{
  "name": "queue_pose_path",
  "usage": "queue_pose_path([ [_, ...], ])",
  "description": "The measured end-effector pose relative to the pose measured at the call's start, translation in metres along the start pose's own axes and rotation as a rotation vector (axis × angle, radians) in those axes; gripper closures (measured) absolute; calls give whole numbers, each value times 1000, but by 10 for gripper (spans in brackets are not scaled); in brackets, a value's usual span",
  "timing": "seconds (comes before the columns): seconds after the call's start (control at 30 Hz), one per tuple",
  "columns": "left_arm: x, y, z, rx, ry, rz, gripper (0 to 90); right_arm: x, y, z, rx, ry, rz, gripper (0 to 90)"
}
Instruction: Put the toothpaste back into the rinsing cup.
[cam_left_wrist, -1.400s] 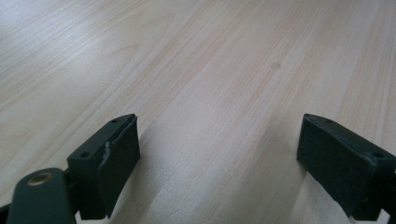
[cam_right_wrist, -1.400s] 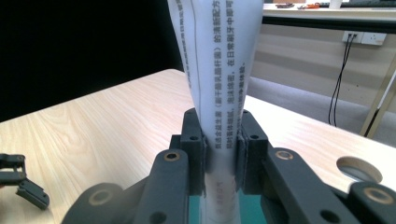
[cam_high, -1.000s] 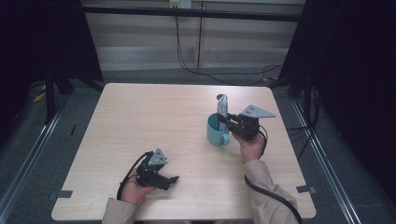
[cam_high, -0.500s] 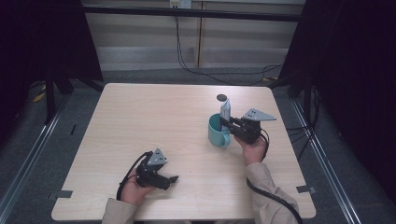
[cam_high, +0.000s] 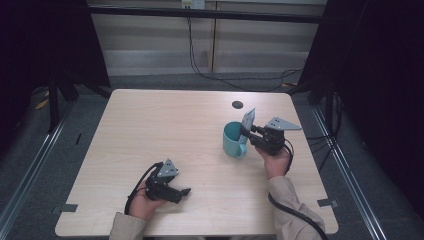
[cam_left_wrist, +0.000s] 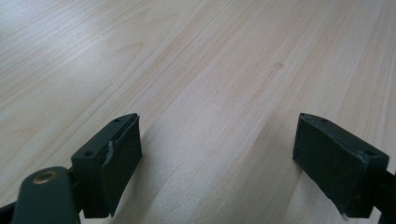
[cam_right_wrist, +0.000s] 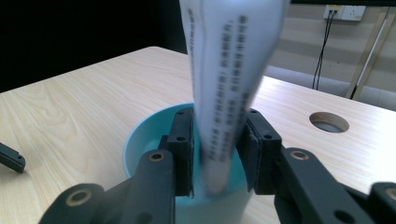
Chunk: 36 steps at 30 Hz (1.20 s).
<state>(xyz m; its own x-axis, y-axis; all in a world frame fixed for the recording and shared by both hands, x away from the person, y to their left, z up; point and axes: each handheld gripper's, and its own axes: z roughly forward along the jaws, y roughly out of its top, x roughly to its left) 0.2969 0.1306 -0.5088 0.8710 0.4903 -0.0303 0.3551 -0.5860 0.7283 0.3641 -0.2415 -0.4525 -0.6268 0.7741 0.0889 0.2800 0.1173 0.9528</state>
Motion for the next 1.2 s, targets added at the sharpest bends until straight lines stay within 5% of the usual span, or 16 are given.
queue_pose_path([
  [0.2,0,0,0,2,2,1,150,0,1,-3,19,-7,-6,544],
  [0.37,0,0,0,3,3,1,149,-1,1,-16,10,-12,10,349],
  [0.7,0,0,-1,3,5,0,149,2,-2,-46,51,30,-5,228],
  [0.9,0,0,0,2,4,0,149,11,-13,-57,143,56,-20,151],
  [1.2,0,0,-1,2,5,1,149,20,-41,-75,277,39,-47,149],
])
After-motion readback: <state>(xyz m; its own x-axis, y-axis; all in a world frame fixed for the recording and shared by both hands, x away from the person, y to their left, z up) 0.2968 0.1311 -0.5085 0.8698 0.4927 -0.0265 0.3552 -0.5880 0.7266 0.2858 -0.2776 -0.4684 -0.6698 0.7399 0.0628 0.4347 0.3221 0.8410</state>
